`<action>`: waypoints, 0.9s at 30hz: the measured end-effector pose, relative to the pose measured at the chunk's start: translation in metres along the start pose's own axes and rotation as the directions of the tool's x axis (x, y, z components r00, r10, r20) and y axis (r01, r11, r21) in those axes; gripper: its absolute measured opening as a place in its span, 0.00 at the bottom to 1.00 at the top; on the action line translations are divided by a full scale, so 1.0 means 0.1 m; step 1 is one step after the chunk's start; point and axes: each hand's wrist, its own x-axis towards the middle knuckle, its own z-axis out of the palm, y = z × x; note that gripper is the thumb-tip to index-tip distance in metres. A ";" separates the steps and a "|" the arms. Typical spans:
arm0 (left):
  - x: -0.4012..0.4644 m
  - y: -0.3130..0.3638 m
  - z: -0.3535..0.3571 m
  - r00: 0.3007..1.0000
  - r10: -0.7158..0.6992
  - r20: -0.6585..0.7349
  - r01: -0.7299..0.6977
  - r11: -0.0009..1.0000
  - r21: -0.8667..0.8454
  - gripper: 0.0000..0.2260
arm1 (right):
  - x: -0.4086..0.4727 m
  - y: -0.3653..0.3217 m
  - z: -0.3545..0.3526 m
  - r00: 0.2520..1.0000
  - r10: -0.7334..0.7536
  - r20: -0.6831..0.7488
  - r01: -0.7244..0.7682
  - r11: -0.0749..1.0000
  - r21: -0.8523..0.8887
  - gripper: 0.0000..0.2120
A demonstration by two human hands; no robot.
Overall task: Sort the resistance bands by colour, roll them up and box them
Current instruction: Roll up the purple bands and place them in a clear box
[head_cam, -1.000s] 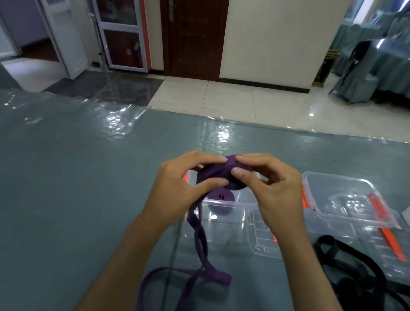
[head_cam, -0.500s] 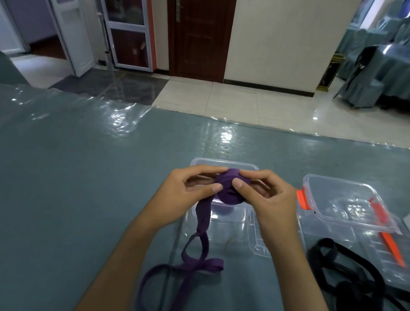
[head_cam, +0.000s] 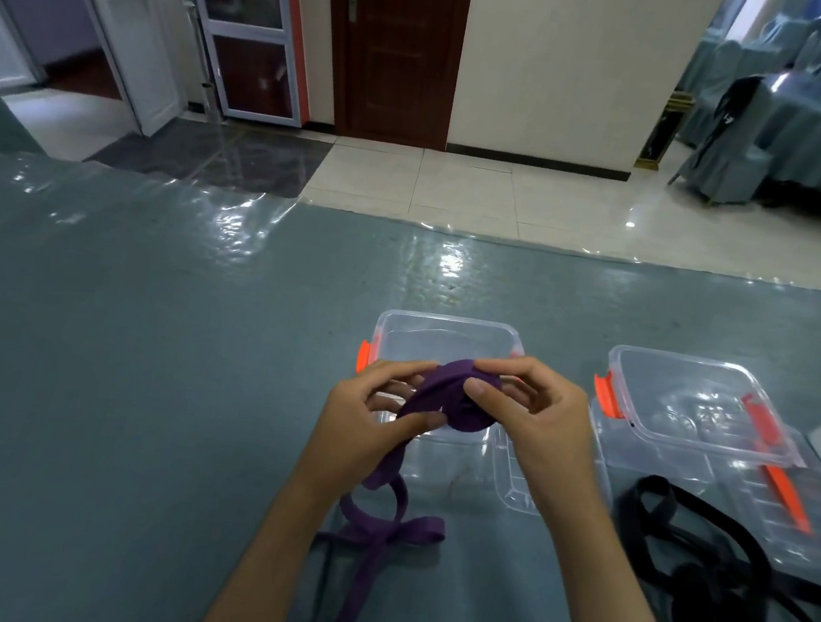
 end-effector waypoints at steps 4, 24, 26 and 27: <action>0.07 -0.07 -0.03 0.995 0.103 0.001 -0.103 0.992 0.072 0.21 | 0.07 0.05 0.02 0.999 -0.047 0.006 0.047 0.998 -0.031 0.09; 0.59 -0.56 -0.16 0.972 0.157 0.174 -0.226 0.823 0.521 0.26 | 0.58 0.50 0.15 0.983 0.109 0.146 -0.096 0.991 -0.093 0.11; 0.61 -0.60 -0.14 0.975 0.135 0.178 -0.206 0.851 0.483 0.27 | 0.63 0.56 0.16 0.979 0.132 0.153 -0.119 0.988 -0.095 0.11; 0.63 -0.63 -0.13 0.976 0.132 0.174 -0.199 0.867 0.456 0.27 | 0.65 0.59 0.16 0.979 0.141 0.149 -0.127 0.987 -0.099 0.11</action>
